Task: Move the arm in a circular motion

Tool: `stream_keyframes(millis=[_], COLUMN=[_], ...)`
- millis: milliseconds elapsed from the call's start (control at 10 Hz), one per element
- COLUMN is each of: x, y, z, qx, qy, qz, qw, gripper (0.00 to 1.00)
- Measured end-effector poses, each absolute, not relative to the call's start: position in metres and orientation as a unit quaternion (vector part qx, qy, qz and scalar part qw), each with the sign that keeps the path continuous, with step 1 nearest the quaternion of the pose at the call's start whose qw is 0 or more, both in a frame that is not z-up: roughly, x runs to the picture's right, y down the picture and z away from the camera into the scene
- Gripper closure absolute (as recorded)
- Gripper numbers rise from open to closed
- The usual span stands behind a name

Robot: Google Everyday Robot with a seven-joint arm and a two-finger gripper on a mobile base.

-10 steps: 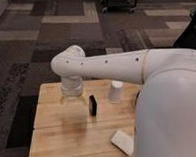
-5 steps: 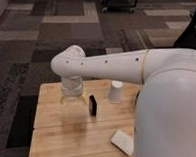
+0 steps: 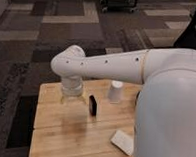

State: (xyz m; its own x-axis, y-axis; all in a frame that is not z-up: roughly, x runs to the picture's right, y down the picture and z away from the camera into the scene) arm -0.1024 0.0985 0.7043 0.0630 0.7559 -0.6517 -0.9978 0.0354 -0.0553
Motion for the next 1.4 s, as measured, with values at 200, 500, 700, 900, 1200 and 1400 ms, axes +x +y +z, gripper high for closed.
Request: stream_keyframes(millis=[200,500,700,900,1200,1400], x=[-0.102,-0.102,-0.102,-0.108,-0.125,-0.127], y=[0.098,0.098,0.098,0.097,0.083,0.064], z=[0.704,0.704,0.704,0.71,0.72,0.734], qx=[-0.26,-0.26,-0.26,-0.264,-0.274,-0.284], qy=[0.232,0.232,0.232,0.236,0.235,0.233], qz=[0.644,0.644,0.644,0.63,0.597,0.581], qw=[0.681,0.681,0.681,0.691,0.716,0.726], gripper=[0.35,0.35,0.35,0.35,0.35,0.35])
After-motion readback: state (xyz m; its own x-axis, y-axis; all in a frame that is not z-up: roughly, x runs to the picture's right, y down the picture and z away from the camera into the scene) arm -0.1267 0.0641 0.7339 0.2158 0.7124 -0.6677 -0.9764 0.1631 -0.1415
